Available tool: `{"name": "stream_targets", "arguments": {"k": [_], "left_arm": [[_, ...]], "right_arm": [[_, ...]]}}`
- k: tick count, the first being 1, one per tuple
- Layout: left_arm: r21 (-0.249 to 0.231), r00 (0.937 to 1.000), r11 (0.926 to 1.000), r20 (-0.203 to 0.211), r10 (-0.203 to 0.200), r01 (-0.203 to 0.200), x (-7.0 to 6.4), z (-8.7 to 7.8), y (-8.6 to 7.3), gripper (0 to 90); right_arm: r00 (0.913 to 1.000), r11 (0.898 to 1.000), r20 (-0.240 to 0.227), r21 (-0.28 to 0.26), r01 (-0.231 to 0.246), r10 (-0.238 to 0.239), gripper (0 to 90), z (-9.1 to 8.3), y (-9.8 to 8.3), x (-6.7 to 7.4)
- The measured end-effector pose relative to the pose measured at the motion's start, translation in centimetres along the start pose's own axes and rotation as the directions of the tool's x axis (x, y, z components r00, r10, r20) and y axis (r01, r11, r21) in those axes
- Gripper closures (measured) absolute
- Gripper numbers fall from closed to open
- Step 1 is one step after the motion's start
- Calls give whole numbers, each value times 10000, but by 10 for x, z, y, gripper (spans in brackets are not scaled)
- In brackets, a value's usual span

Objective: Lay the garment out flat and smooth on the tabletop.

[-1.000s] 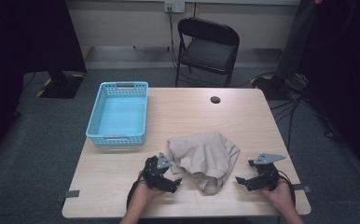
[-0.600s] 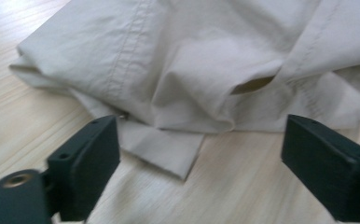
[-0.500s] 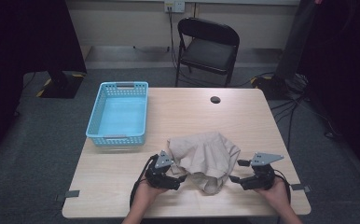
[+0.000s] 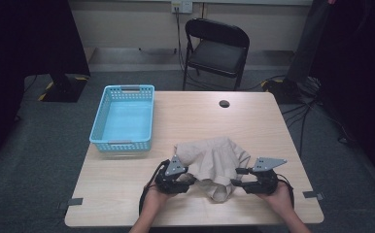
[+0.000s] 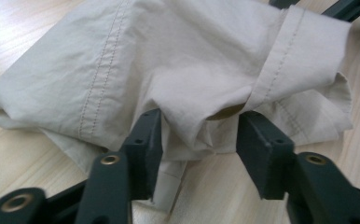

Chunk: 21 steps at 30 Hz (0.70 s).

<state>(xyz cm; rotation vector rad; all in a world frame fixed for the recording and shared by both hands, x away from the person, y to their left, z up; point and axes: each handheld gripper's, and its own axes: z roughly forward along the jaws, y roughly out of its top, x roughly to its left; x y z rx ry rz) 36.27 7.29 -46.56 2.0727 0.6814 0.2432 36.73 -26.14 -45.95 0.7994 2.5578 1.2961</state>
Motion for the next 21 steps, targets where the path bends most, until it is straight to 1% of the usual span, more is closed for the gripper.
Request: {"name": "stream_targets", "arguments": {"k": [1,2,4,6,8,10,11,12,13,15,18,19,20,21], "left_arm": [[0,10000,10000,22,75,-75,0,0,0,571],[27,9999,9999,35,106,-106,0,-1,1,594],[-12,9997,9999,179,170,-169,-1,-1,1,666],[21,9991,9997,340,244,-245,-2,0,2,710],[38,9988,9997,426,252,-254,-2,1,3,748],[31,9979,9996,578,277,-280,-2,2,4,801],[47,9977,9995,612,296,-299,-2,3,5,818],[44,9974,9996,657,284,-287,-2,3,5,827],[44,9971,9997,724,254,-258,-2,3,6,839],[31,9965,9997,801,223,-226,-2,2,6,863],[-6,9959,9999,894,154,-154,0,1,7,870],[-8,9950,9999,989,112,-112,0,1,8,881],[-8,9950,9999,989,112,-112,0,1,8,883],[-7,9946,10000,1032,97,-97,1,0,9,886]], "right_arm": [[9999,10000,-98,60,60,-59,529,1,1,0],[9998,9999,-152,91,138,-136,555,2,1,1],[9993,9995,-200,119,307,-305,640,4,1,3],[9988,9989,-200,149,452,-449,694,5,1,5],[9987,9989,-250,127,453,-450,762,5,0,5],[9989,9991,-180,52,432,-431,838,3,0,5],[9989,9993,-260,-45,377,-379,858,3,0,4],[9993,9996,-241,-120,267,-269,880,2,0,3],[9994,9996,-244,-166,241,-245,898,1,0,2],[9997,9995,-148,-246,174,-177,900,0,1,0],[9997,9996,-200,-271,119,-125,900,0,2,-1],[9998,9992,-214,-387,9,-17,900,-2,3,-3],[9998,9992,-214,-387,9,-17,900,-2,3,-3],[9996,9984,-266,-555,-63,49,900,-5,5,-4]]}}
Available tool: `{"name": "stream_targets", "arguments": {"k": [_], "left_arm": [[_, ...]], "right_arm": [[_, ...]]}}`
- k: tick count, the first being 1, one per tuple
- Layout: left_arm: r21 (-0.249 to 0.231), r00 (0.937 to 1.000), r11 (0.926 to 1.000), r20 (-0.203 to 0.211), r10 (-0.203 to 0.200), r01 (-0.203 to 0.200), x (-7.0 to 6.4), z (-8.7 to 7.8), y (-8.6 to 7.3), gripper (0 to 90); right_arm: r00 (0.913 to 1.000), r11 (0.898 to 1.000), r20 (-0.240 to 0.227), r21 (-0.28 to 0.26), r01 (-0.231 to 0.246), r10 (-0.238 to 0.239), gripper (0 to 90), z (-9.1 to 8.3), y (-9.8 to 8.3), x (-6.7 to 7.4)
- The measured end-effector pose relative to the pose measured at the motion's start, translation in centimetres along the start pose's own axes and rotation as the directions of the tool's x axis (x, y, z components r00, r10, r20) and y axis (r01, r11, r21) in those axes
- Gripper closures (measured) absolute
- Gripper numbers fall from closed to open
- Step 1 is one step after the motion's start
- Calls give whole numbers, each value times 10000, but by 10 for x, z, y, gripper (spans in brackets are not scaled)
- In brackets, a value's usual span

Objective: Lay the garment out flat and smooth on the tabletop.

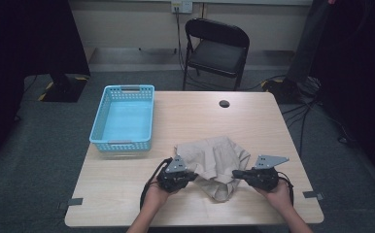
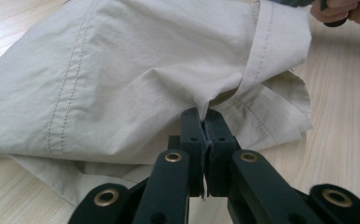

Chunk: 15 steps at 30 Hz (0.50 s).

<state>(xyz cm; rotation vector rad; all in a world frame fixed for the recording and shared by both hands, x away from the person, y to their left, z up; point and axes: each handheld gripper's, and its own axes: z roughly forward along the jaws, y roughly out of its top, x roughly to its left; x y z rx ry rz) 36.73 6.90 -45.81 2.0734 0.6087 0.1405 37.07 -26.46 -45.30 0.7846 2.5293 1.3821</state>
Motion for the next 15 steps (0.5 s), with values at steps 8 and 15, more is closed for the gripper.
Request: {"name": "stream_targets", "arguments": {"k": [8,15], "left_arm": [[-40,9994,9997,252,-228,229,2,-3,6,892],[-58,9992,9997,340,-221,223,2,-6,15,895]], "right_arm": [[9995,9989,-217,-411,-246,237,900,-9,11,-4],[9991,9976,-234,-597,-358,345,900,-13,21,-5]]}}
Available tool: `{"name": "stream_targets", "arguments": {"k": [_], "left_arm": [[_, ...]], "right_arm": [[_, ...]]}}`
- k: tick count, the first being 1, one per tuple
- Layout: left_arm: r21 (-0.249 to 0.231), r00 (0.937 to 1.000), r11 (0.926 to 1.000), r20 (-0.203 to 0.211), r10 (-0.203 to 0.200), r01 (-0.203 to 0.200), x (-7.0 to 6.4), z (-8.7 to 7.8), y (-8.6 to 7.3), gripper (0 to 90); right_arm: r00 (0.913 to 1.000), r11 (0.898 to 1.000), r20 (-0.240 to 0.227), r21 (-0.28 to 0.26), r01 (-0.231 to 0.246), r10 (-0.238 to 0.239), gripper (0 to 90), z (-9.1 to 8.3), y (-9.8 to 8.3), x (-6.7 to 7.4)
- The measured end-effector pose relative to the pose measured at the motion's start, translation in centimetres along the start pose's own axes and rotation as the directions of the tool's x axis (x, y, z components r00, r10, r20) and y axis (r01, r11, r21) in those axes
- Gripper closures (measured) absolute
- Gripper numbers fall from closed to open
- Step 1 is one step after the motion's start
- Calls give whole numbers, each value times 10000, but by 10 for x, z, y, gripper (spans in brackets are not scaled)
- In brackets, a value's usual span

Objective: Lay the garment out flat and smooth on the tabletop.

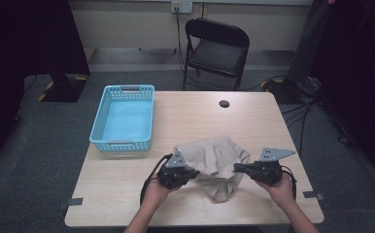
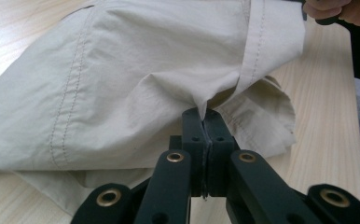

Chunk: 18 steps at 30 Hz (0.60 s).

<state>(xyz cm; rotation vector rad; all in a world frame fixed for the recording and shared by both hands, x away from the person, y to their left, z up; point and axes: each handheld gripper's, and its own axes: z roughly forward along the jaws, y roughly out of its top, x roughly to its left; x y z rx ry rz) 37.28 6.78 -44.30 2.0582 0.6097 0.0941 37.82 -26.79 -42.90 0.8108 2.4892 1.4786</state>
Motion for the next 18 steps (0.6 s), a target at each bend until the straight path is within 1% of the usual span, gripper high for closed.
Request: {"name": "stream_targets", "arguments": {"k": [4,9,12,13,16,17,18], "left_arm": [[-89,10000,10000,0,-6,6,2,-3,6,896],[-224,9998,9996,18,-197,197,7,-6,12,895],[-251,9997,9994,42,-240,241,9,-7,15,895],[-270,9997,9993,82,-243,245,11,-9,19,895],[-284,9996,9993,68,-259,261,13,-10,24,895],[-325,9994,9990,106,-316,319,15,-12,28,895],[-325,9994,9990,106,-316,319,15,-12,28,895]], "right_arm": [[9999,9999,-39,-134,-108,107,900,-2,6,-1],[9993,9988,-126,-339,-342,338,900,-3,12,-7],[9987,9978,-203,-472,-474,464,900,-4,15,-9],[9987,9977,-146,-478,-488,482,900,-4,19,-11],[9985,9972,-166,-530,-523,515,900,-6,24,-13],[9981,9964,-194,-602,-591,581,900,-7,29,-16],[9981,9964,-194,-602,-591,581,900,-7,29,-16]]}}
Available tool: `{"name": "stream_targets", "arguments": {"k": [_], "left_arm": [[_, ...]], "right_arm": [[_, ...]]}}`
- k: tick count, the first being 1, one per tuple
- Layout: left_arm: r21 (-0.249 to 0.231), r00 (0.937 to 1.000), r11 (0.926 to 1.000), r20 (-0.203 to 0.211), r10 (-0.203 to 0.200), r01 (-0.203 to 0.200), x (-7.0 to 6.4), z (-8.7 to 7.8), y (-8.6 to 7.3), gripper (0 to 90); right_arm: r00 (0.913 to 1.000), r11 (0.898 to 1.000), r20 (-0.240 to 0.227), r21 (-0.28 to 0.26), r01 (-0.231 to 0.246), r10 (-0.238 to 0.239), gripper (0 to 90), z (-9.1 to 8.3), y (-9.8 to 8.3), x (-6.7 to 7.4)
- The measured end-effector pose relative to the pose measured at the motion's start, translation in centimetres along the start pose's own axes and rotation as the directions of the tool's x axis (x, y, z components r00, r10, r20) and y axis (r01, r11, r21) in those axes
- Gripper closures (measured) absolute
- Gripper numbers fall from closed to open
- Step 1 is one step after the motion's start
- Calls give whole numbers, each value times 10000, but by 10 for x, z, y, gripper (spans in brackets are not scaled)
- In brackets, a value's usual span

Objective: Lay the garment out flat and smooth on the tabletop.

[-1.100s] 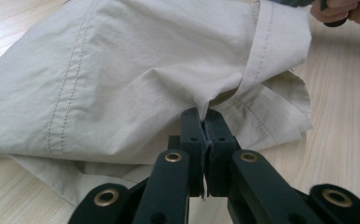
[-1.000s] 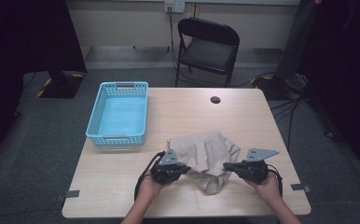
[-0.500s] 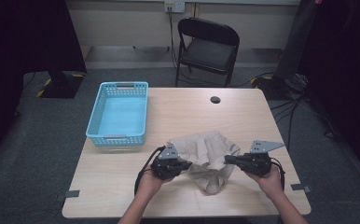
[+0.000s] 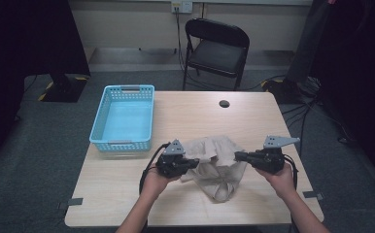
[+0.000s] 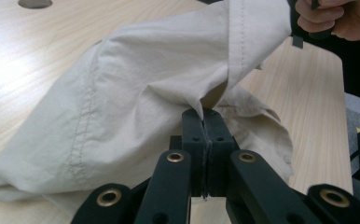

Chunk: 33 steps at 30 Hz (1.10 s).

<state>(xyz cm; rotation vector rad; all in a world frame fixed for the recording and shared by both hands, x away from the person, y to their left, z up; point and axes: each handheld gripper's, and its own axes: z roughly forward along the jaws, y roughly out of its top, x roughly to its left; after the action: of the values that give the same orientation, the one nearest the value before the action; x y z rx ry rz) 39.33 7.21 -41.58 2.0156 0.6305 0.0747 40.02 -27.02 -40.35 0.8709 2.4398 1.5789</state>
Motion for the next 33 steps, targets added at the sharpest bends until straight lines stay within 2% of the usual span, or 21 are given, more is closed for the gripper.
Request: {"name": "stream_targets", "arguments": {"k": [12,18,23,29,32,33], "left_arm": [[139,9994,9995,181,-289,286,15,-6,27,895],[119,9987,9987,147,-489,487,29,-7,37,894],[122,9980,9979,21,-634,634,44,-8,50,894],[150,9953,9957,-322,-913,918,68,-2,66,894],[7,9911,9938,-731,-1113,1116,81,2,77,892],[-96,9855,9923,-1164,-1236,1233,87,4,81,890]], "right_arm": [[9998,9998,-34,-115,-187,186,900,1,30,-14],[9992,9990,5,-203,-408,408,900,6,40,-26],[9977,9975,8,-226,-675,676,900,12,49,-41],[9973,9978,338,12,-657,657,900,26,68,-58],[9952,9976,696,-10,-688,687,900,35,79,-70],[9944,9972,753,-12,-744,743,900,37,82,-73]]}}
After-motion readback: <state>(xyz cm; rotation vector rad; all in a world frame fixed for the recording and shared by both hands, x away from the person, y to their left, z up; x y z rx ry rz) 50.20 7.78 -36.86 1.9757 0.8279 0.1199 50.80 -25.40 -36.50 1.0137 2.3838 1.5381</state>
